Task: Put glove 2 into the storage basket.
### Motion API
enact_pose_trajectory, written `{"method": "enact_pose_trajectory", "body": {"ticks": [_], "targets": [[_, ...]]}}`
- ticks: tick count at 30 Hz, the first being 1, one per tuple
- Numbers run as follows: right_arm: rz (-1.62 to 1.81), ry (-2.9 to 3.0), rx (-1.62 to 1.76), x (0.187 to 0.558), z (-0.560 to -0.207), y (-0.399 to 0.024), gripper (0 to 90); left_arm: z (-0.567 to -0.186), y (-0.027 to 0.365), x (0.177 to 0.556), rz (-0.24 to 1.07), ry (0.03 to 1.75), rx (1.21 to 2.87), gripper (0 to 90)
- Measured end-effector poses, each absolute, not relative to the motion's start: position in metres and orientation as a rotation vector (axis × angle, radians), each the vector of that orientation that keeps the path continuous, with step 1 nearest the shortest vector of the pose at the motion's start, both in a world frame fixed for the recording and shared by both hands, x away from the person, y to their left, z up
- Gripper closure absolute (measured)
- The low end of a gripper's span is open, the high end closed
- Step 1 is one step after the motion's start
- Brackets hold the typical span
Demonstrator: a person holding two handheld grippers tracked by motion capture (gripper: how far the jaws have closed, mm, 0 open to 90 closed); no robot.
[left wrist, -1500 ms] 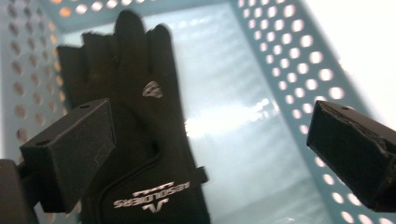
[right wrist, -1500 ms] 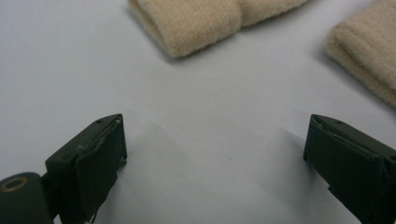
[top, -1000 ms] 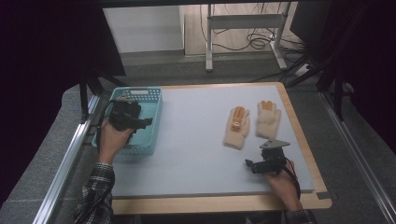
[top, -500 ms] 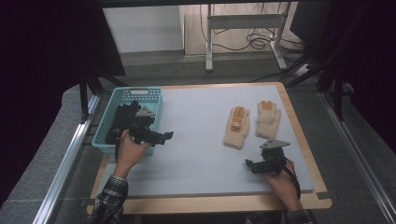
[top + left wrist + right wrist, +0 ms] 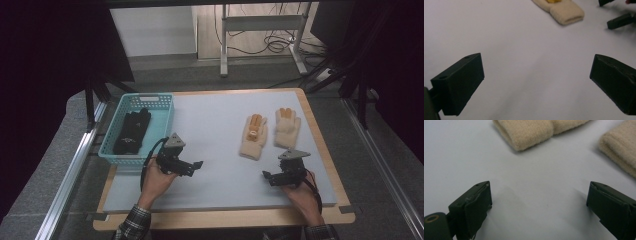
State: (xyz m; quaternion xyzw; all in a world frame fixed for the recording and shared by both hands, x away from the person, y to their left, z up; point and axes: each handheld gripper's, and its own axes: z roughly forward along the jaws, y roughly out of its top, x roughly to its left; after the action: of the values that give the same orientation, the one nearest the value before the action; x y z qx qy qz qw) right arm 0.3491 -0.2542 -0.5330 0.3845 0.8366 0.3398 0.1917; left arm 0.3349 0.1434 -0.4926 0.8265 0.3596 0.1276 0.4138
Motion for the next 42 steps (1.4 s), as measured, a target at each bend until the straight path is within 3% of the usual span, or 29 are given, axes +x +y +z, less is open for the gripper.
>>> {"method": "enact_pose_trajectory", "body": {"ticks": [15, 30, 42], "targets": [[0.956, 2.349, 1.085, 0.349, -0.533, -0.254, 5.8, -0.540, 0.141, 0.324, 0.370, 0.990, 2.203, 0.0], [0.994, 2.354, 1.073, 0.348, -0.531, -0.256, 10.7, -0.550, 0.146, 0.325, 0.346, 1.008, 2.189, 0.0], [1.012, 2.288, 1.155, 0.365, -0.514, -0.283, 17.8, -0.550, 0.146, 0.324, 0.352, 1.005, 2.188, 0.0]]}}
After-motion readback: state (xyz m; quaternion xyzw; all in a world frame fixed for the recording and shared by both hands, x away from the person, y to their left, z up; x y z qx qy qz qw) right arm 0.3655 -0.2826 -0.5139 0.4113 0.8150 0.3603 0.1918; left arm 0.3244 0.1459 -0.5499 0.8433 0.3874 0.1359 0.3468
